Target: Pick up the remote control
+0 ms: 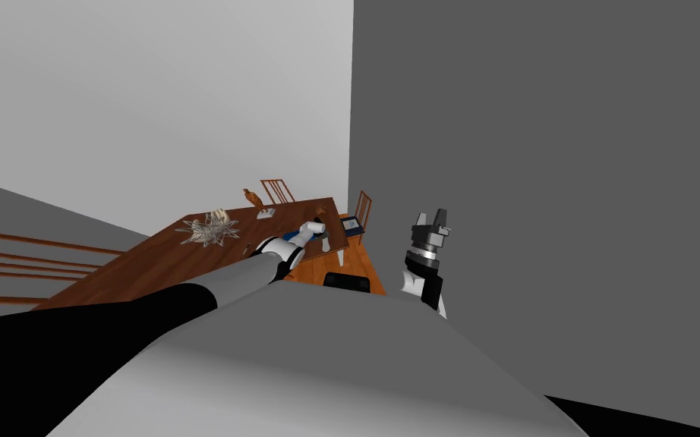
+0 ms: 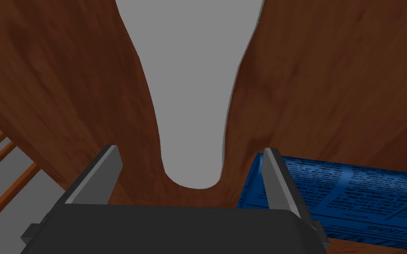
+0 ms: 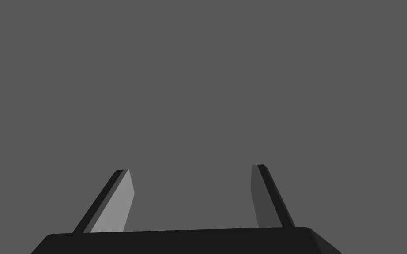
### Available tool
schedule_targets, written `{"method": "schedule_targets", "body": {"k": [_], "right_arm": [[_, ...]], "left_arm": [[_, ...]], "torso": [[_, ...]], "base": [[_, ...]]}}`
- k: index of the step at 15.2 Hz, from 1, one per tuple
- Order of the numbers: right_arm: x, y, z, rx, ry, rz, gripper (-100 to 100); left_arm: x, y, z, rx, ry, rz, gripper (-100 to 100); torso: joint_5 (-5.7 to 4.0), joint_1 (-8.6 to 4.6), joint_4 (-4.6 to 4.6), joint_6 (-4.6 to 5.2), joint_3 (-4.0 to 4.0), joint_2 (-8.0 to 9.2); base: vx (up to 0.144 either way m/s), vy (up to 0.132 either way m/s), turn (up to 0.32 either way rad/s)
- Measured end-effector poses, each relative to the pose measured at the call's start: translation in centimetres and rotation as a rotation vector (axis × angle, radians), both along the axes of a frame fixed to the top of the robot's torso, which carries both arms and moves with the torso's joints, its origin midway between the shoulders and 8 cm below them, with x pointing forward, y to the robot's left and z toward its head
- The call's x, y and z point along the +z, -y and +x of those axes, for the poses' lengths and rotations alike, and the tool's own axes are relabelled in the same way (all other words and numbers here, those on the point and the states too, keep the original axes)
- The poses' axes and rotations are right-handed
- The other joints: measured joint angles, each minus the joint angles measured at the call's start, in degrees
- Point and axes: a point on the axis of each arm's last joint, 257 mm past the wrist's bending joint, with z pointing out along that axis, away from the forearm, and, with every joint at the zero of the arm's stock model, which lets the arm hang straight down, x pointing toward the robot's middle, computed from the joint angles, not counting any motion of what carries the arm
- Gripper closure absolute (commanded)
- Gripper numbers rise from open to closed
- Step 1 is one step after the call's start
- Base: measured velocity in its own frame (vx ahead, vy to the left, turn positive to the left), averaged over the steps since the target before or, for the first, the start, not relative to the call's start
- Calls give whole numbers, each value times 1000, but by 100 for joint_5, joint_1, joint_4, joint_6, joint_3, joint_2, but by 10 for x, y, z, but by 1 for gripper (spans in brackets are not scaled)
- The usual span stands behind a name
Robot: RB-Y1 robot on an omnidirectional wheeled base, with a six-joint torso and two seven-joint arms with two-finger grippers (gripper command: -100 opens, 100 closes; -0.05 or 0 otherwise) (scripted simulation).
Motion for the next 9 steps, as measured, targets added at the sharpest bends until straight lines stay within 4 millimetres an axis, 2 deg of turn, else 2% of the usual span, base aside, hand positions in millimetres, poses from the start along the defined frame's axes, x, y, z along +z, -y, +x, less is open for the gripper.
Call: {"method": "schedule_targets", "body": {"k": [6,9], "right_arm": [[0,0,0,0,0,0,0],[0,0,0,0,0,0,0]], "left_arm": [[-3,3,-18,-33,-99,10,-100],[-3,5,-26,-46,-136,13,-100]], "torso": [[0,1,0,0,0,-1],[0,-1,0,-2,1,1]], "base": [[4,17,-69],[1,8,-8]]}}
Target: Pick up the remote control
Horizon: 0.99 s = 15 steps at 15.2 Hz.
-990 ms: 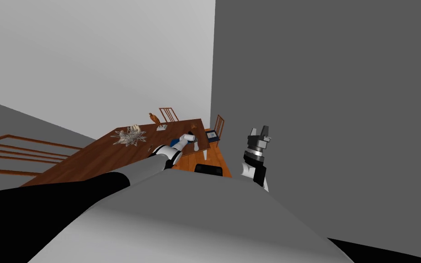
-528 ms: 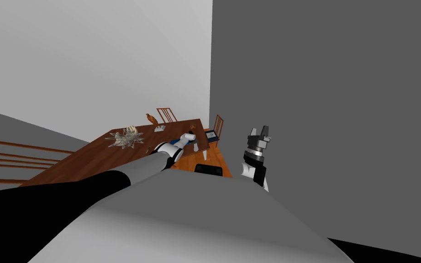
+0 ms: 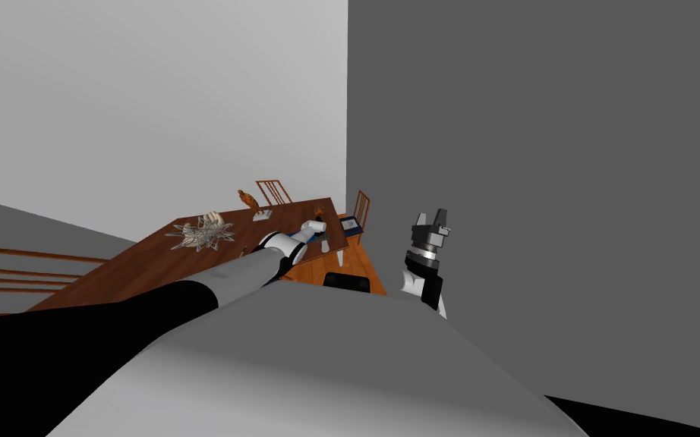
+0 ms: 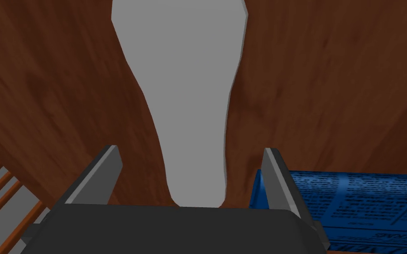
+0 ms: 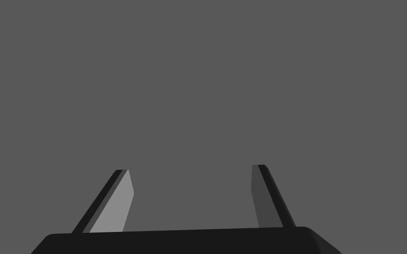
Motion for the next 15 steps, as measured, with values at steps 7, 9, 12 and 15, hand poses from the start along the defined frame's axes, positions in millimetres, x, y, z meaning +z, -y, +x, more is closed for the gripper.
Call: {"method": "schedule_targets", "body": {"k": [7,9,12,15], "right_arm": [[0,0,0,0,0,0,0],[0,0,0,0,0,0,0],[0,0,0,0,0,0,0],[0,0,0,0,0,0,0]], "left_arm": [[-20,5,-15,16,0,0,-100],[-20,5,-15,16,1,0,100],[-20,5,-15,16,1,0,100],[-12,2,-8,11,1,0,100]], "torso": [[3,10,-3,-1,-7,-12],[1,2,-1,0,-3,-5],[1,0,-2,1,-3,-4],[-3,-15,3,-3,6,10]], "base": [[32,31,-39],[2,3,0],[0,0,0],[-44,-45,69]]}}
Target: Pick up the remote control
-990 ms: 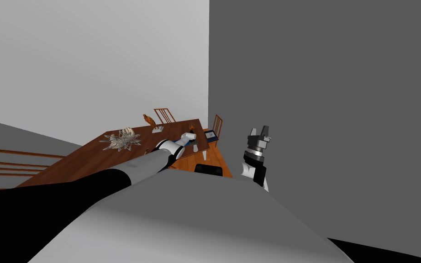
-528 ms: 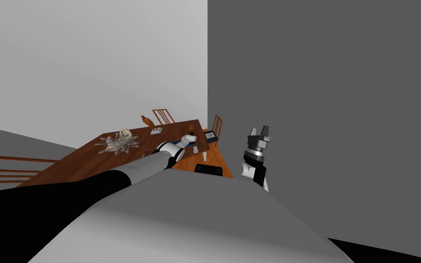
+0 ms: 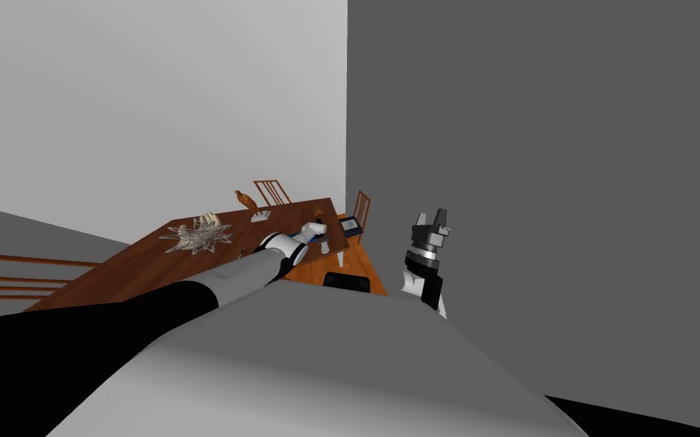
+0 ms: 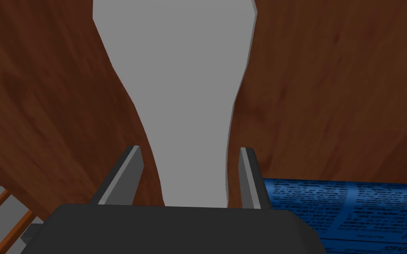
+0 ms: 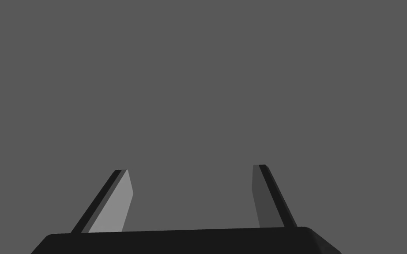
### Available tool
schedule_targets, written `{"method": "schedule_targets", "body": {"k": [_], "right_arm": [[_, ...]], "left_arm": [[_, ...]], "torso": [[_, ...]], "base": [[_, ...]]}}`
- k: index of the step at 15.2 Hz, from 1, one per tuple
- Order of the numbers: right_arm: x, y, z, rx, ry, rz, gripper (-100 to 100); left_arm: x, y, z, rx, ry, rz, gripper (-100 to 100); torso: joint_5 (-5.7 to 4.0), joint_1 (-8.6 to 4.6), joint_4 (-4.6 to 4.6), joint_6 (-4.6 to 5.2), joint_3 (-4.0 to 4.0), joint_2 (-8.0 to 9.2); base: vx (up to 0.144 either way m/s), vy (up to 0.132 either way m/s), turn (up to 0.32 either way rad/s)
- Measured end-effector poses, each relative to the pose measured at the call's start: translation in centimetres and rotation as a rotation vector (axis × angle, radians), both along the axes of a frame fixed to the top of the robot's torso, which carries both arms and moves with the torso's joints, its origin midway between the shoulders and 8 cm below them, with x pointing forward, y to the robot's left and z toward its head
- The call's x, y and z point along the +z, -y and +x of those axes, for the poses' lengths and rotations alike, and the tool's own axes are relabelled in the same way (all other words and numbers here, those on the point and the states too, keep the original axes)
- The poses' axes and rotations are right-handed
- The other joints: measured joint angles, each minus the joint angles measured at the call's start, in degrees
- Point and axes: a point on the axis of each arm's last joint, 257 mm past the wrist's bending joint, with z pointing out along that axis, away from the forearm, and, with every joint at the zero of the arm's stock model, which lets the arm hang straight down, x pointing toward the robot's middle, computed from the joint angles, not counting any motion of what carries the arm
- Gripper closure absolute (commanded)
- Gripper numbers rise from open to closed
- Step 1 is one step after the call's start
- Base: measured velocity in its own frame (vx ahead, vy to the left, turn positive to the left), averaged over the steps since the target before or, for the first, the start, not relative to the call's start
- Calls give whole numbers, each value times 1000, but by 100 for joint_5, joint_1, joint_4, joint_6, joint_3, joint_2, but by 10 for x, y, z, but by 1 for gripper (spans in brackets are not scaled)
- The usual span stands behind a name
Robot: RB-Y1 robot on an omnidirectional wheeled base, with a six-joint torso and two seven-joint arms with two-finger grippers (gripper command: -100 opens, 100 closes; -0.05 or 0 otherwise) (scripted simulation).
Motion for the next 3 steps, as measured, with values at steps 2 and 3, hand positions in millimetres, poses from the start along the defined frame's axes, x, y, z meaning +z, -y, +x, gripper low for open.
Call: {"method": "schedule_targets", "body": {"k": [2,3], "right_arm": [[0,0,0,0,0,0,0],[0,0,0,0,0,0,0]], "left_arm": [[5,-1,4,-7,2,1,100],[8,-1,5,-8,-1,0,100]], "torso": [[-1,-6,1,4,3,5],[-2,-3,3,4,4,5]], "base": [[-35,-34,23],[-19,-15,8]]}}
